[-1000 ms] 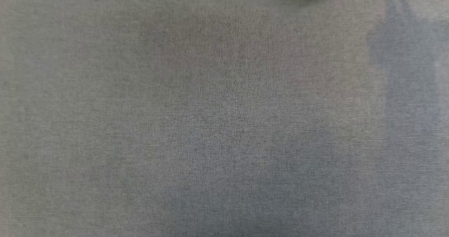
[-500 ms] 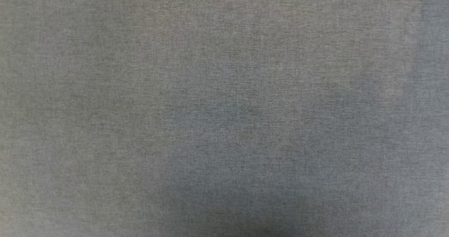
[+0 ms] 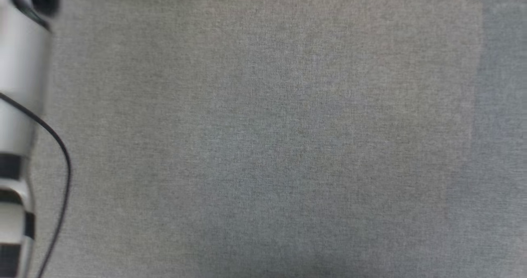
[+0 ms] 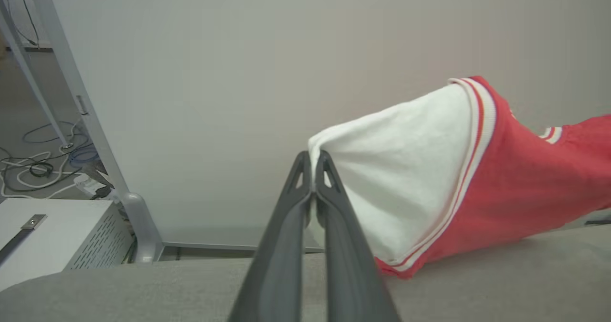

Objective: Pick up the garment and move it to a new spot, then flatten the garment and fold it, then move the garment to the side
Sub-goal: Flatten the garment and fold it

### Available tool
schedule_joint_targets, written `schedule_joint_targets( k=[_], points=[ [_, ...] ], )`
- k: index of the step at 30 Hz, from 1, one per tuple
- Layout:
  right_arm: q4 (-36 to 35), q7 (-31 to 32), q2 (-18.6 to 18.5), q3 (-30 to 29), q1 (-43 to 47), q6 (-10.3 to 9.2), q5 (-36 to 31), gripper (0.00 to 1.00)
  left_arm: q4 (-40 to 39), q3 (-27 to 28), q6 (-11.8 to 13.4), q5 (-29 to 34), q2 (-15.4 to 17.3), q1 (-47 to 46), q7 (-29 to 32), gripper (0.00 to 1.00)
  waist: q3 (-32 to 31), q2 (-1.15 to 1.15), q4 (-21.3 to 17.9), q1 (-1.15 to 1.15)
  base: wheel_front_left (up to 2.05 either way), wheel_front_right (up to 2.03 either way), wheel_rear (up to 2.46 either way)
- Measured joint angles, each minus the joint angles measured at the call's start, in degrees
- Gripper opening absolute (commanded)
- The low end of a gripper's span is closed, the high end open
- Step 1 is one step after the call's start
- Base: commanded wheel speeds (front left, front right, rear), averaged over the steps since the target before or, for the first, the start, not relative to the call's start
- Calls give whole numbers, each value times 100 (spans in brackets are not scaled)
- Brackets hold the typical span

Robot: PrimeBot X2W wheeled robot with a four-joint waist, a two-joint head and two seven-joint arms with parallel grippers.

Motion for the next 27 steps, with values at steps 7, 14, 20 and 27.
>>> schedule_joint_targets(
  k=[7, 14, 20, 27],
  points=[
    [-560, 164, -358, 673, 2357, -1, 1088, 0, -185, -455, 0, -353, -127, 2179, -48, 0, -905, 0, 55, -1, 0, 0, 0],
    [-1090, 224, -661, 1065, 4001, -1, 1659, 0, -325, -622, -1, -721, 20, 3584, 19, 0, -1655, 0, 97, -1, 0, 0, 0],
    [-1370, 268, -849, 1318, 4860, -1, 1818, 0, -521, -594, 56, -1028, 71, 4447, 38, 0, -2196, 0, 117, -1, 0, 0, 0],
    [-1515, 523, -1017, 1548, 5521, -1, 1915, 0, -812, -704, 212, -1056, 316, 5064, 236, 0, -2696, 0, 107, -1, 0, 0, 0]
  ],
)
